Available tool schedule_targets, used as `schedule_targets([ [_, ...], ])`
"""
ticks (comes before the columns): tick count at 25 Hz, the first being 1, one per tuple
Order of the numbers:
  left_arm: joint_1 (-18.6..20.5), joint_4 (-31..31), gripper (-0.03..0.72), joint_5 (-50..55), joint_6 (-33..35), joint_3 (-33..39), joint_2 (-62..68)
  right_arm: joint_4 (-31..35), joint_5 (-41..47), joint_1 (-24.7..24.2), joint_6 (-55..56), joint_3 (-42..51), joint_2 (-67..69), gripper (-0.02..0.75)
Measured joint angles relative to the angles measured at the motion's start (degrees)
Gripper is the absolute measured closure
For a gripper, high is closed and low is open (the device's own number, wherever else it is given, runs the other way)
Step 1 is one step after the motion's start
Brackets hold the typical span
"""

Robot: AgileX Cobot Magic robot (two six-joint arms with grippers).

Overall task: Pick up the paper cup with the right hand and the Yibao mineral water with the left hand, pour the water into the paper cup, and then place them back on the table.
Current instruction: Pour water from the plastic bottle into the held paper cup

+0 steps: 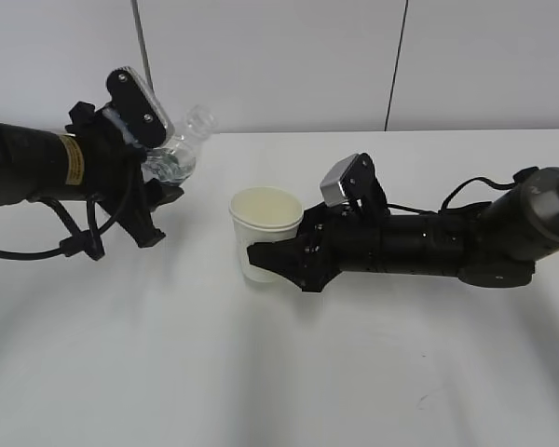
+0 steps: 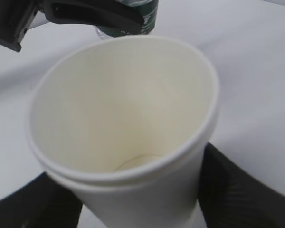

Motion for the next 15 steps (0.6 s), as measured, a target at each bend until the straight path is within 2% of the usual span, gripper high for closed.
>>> schedule_targets([
  [15, -4.4, 8.96, 0.352, 12.57, 0.23, -3.66, -1.67, -0.46, 0.81, 0.0, 0.35, -1.79, 0.0, 0.216],
])
